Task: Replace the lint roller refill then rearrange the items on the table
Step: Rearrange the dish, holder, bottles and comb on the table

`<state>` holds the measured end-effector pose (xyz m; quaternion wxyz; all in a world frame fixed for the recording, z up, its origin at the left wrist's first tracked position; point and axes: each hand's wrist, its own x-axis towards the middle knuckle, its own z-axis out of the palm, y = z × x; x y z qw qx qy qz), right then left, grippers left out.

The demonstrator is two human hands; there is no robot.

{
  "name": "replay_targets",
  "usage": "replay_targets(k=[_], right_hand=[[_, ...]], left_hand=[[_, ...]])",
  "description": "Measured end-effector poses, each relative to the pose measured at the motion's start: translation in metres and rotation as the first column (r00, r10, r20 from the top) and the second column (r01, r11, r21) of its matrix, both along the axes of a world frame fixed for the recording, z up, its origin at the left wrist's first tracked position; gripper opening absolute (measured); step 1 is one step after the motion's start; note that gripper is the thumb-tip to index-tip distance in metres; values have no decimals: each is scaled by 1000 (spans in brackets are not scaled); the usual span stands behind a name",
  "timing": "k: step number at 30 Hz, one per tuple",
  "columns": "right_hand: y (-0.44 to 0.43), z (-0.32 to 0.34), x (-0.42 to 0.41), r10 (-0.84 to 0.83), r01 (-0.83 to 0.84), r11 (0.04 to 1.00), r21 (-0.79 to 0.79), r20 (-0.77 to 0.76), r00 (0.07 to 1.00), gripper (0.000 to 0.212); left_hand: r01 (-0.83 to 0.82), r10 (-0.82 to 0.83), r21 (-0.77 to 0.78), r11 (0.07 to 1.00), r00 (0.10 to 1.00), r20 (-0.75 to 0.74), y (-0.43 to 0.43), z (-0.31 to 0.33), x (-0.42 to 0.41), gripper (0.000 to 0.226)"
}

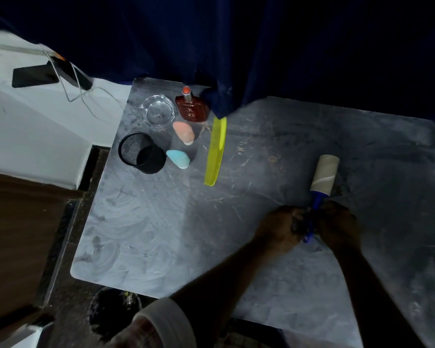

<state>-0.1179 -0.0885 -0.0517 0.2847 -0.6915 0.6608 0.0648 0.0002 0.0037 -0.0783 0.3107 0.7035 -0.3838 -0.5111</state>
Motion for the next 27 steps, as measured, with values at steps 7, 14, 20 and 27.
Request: replay_targets(k=[7, 14, 20, 27], right_hand=[[11, 3, 81, 126, -113, 992, -61, 305, 944, 14], [-2, -3, 178, 150, -183, 977, 106, 261, 953, 30], [-7, -16, 197, 171, -183, 975, 123, 104, 980, 47], [-6, -15, 205, 71, -95, 967, 237, 106, 992, 45]], left_hand=[[-244, 269, -155, 957, 948, 171, 32, 12, 55, 51], [-284, 315, -147, 947, 910, 271, 35, 19, 131, 50], [-285, 310, -126, 950, 909, 279, 41, 8, 140, 43], [-276, 304, -142, 951, 921, 246, 46, 18, 143, 52]])
